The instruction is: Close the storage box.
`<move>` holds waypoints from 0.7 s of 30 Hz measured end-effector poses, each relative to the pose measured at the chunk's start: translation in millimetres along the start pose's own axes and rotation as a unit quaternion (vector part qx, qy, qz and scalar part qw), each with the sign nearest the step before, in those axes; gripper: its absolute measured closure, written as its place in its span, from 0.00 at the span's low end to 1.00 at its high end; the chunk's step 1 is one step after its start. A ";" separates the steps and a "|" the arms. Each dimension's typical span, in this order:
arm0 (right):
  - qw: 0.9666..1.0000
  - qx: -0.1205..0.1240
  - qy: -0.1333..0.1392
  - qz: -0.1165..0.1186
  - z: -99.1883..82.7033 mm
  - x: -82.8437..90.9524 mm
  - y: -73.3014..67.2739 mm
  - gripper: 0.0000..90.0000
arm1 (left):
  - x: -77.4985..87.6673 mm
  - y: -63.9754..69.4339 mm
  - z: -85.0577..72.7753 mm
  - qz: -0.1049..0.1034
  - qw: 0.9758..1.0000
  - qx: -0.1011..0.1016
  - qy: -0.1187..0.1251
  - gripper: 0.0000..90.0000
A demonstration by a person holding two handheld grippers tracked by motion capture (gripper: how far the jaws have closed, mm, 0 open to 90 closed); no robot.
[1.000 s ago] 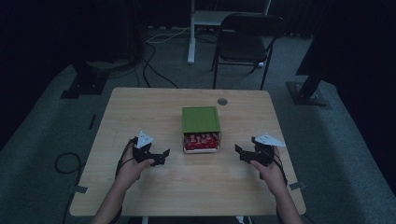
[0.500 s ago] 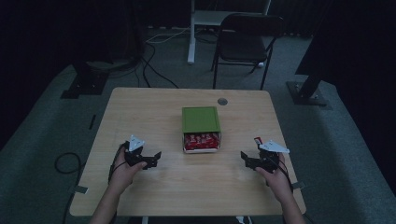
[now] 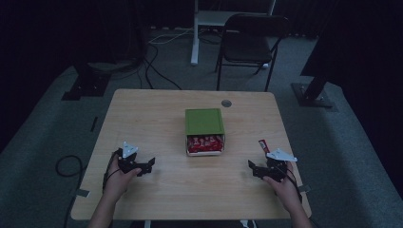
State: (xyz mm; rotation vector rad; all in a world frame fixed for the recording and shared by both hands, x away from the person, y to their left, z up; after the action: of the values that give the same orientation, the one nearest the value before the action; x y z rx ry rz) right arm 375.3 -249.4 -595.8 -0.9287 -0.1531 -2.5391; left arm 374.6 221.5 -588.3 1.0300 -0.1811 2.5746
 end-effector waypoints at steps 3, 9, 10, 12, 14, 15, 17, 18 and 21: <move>1.000 -0.001 -0.001 -0.003 -2.7 0.5 0.9 0.15 | 3.7 -8.5 -3.0 0.016 1.000 0.013 0.001 0.03; 1.000 0.003 -0.009 -0.007 -8.2 -1.7 1.2 0.15 | 10.8 -24.3 -11.1 0.042 0.999 0.035 -0.001 0.03; 1.000 0.004 -0.010 -0.009 -8.5 -1.9 1.3 0.15 | 11.6 -26.9 -12.8 0.047 0.998 0.039 -0.002 0.03; 1.000 0.008 -0.013 -0.012 -9.2 -2.4 1.2 0.15 | 12.8 -32.0 -16.6 0.052 0.997 0.050 -0.006 0.03; 1.000 0.008 -0.017 -0.013 -10.0 -3.1 0.8 0.15 | 13.9 -38.5 -20.6 0.065 0.996 0.057 -0.011 0.03; 1.000 0.007 -0.018 -0.013 -10.6 -3.6 0.8 0.15 | 14.7 -41.6 -22.5 0.071 0.995 0.061 -0.014 0.03; 1.000 0.007 -0.025 -0.018 -12.2 -4.6 1.4 0.15 | 16.9 -47.4 -25.9 0.082 0.994 0.072 -0.019 0.03; 0.999 0.007 -0.026 -0.019 -12.9 -5.1 1.9 0.15 | 18.3 -50.7 -27.6 0.090 0.993 0.078 -0.020 0.03; 0.999 0.006 -0.036 -0.022 -16.0 -6.8 1.9 0.15 | 20.4 -56.3 -31.4 0.099 0.990 0.093 -0.022 0.03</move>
State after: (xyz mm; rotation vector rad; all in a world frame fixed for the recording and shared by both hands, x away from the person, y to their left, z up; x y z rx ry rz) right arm 371.4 -252.6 -612.5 -1.0243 -0.2127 -2.5418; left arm 362.0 287.2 -597.9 1.1899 -0.0573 2.7924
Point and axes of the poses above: each handheld gripper's, and its own axes: x roughly backward along the jaws, z roughly out of its top, y roughly to its right, the point moved 7 cm from there along -x, roughly forward along the jaws, and after that the axes turned 6 degrees about -y, right-handed, at the moved point
